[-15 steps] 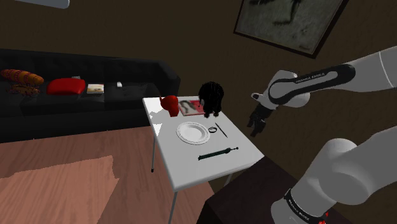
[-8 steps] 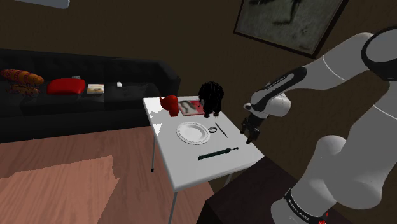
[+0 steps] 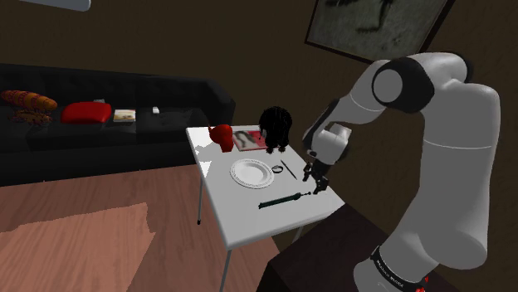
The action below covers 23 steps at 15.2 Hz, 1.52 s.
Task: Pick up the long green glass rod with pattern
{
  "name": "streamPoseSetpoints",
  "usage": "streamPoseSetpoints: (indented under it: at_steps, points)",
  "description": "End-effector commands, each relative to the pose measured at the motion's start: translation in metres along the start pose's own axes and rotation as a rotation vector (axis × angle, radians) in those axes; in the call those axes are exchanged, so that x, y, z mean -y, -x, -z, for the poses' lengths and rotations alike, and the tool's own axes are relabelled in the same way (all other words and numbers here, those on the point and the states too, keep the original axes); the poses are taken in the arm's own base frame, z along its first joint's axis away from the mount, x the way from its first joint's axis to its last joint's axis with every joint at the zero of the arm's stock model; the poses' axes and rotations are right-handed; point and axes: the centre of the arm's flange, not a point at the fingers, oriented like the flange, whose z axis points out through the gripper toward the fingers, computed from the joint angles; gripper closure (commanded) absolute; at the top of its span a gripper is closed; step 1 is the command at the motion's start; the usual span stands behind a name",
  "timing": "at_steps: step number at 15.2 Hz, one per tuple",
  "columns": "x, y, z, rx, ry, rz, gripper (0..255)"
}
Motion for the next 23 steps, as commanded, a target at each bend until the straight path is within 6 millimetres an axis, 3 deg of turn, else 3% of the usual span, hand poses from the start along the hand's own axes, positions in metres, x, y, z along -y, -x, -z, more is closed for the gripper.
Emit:
streamPoseSetpoints:
  at_steps: [1,8,11,12,21,23]
  points:
    - [-0.014,0.002,-0.025,-0.001,-0.004,0.067,0]
    - [-0.015,0.008,-0.062,-0.001,-0.004,0.067,0]
    - [-0.015,0.008,-0.065,-0.001,-0.004,0.067,0]
    - [-0.015,0.007,-0.064,-0.001,-0.004,0.067,255]
    - [-0.015,0.008,-0.065,-0.001,-0.004,0.067,255]
    - [-0.015,0.006,-0.054,-0.001,-0.004,0.067,255]
